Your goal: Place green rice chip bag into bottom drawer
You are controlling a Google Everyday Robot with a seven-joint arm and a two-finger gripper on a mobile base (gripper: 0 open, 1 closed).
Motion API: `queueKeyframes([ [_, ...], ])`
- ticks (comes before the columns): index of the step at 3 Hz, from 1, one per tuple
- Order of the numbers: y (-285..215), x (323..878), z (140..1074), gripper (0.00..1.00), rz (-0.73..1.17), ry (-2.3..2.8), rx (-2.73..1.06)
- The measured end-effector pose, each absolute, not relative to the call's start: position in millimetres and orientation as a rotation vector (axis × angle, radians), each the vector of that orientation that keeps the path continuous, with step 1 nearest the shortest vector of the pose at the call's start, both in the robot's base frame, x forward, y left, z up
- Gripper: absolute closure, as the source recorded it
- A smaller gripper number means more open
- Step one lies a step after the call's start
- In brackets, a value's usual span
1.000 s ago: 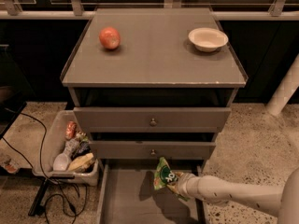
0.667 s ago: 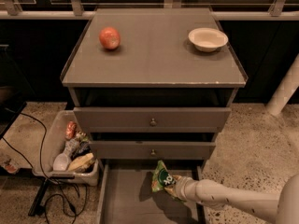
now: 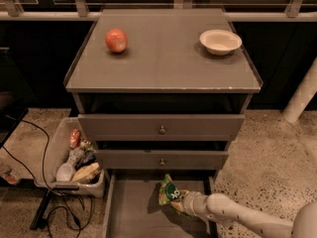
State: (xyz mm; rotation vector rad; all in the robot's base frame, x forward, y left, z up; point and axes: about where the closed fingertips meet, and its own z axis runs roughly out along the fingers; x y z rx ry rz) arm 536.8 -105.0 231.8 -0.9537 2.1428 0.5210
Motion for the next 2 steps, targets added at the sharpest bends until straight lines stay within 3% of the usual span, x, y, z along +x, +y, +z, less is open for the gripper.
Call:
queueKeyframes([
  [2, -100.6, 539.1, 178.8, 1.0, 0.527, 2.236, -0.971],
])
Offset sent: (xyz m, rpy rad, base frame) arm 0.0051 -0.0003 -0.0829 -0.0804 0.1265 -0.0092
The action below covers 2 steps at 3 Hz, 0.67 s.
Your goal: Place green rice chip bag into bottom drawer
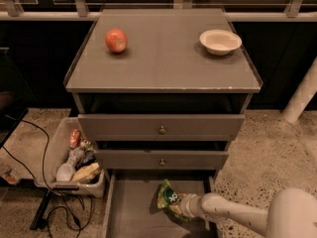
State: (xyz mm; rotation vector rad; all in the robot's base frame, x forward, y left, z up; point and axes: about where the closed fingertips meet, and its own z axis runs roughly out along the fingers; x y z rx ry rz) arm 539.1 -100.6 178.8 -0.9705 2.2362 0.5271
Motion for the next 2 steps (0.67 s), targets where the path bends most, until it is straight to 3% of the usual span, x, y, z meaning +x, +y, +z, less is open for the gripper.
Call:
queueKeyframes([
  [1, -101.5, 533.5, 163.4, 1.0, 0.515, 2.263, -0.967],
  [2, -101.6, 533.5, 163.1, 0.82, 0.514, 2.263, -0.967],
])
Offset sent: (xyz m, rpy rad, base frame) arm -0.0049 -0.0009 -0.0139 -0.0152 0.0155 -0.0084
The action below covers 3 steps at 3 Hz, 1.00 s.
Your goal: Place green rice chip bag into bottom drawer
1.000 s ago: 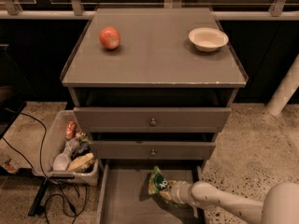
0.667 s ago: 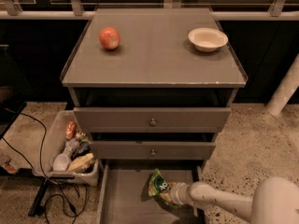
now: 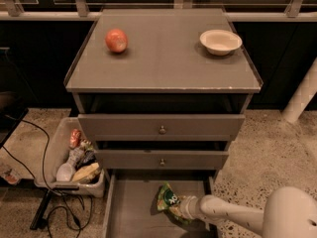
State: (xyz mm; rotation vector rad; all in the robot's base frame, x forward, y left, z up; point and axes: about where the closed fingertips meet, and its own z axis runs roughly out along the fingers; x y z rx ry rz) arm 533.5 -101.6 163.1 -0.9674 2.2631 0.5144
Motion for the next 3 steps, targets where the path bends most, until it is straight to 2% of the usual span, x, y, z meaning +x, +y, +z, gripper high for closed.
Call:
queueKeyframes([
  [3, -101.4, 533.4, 163.0, 0.11, 0.515, 2.263, -0.968],
])
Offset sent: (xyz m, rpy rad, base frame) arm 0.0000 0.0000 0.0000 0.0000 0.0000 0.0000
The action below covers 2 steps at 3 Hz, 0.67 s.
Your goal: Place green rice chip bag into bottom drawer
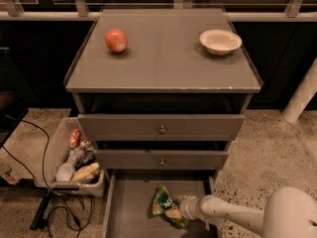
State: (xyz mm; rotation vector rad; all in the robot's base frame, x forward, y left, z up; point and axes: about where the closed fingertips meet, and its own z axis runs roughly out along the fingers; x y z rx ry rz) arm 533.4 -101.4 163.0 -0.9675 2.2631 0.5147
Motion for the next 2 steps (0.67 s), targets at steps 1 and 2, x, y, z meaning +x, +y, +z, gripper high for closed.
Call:
queueKeyframes([
  [1, -101.4, 533.4, 163.0, 0.0, 0.515, 2.263, -0.968],
  [2, -101.4, 533.4, 163.0, 0.0, 0.515, 2.263, -0.968],
])
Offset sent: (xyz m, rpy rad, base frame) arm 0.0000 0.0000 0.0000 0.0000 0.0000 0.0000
